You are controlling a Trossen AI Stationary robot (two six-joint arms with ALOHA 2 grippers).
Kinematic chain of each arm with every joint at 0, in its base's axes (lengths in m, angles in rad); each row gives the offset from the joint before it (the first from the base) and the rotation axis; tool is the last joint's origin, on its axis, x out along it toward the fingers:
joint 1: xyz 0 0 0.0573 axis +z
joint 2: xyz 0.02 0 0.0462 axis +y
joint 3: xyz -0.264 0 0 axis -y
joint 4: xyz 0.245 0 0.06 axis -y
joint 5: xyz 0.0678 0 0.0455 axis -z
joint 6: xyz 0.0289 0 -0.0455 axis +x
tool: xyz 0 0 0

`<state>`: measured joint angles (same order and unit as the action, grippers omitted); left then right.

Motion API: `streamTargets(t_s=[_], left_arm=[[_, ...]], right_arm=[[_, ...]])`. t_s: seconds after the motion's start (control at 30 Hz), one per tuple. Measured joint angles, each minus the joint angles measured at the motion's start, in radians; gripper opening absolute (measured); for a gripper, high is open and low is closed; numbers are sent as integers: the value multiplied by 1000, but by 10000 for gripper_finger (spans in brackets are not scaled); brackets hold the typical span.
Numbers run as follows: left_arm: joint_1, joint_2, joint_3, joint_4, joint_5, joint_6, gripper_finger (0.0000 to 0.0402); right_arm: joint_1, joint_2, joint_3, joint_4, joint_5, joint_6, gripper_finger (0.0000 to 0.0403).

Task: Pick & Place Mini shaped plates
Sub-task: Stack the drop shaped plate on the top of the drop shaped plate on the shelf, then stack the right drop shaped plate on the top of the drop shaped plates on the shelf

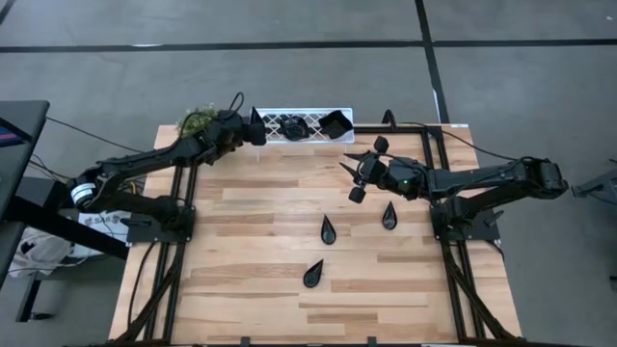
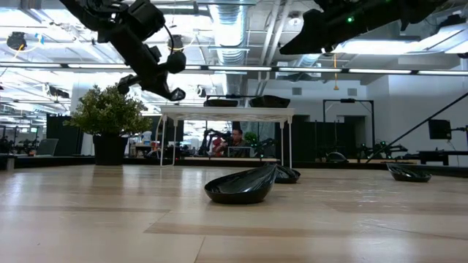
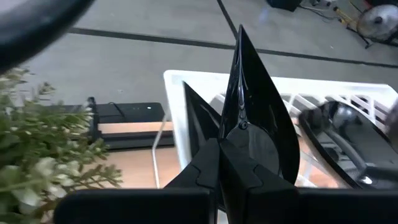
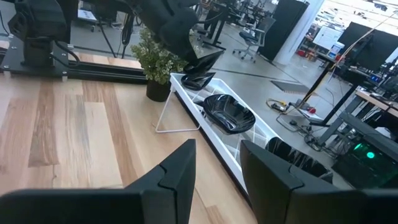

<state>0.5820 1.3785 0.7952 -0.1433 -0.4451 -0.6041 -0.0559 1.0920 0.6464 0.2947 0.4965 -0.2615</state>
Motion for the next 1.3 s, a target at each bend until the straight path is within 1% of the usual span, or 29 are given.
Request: streamTargets(t_s=[0.93, 1.03, 1.3], left_arm=[[9, 0, -2, -9, 5, -6, 5], [9, 0, -2, -7, 5, -6, 16], [9, 0, -2, -6, 5, -6, 70]], right_arm=[[0, 0, 0, -3, 2, -8, 120], [0, 0, 0, -3, 2, -10, 120], [0, 0, 0, -3, 2, -11, 120]])
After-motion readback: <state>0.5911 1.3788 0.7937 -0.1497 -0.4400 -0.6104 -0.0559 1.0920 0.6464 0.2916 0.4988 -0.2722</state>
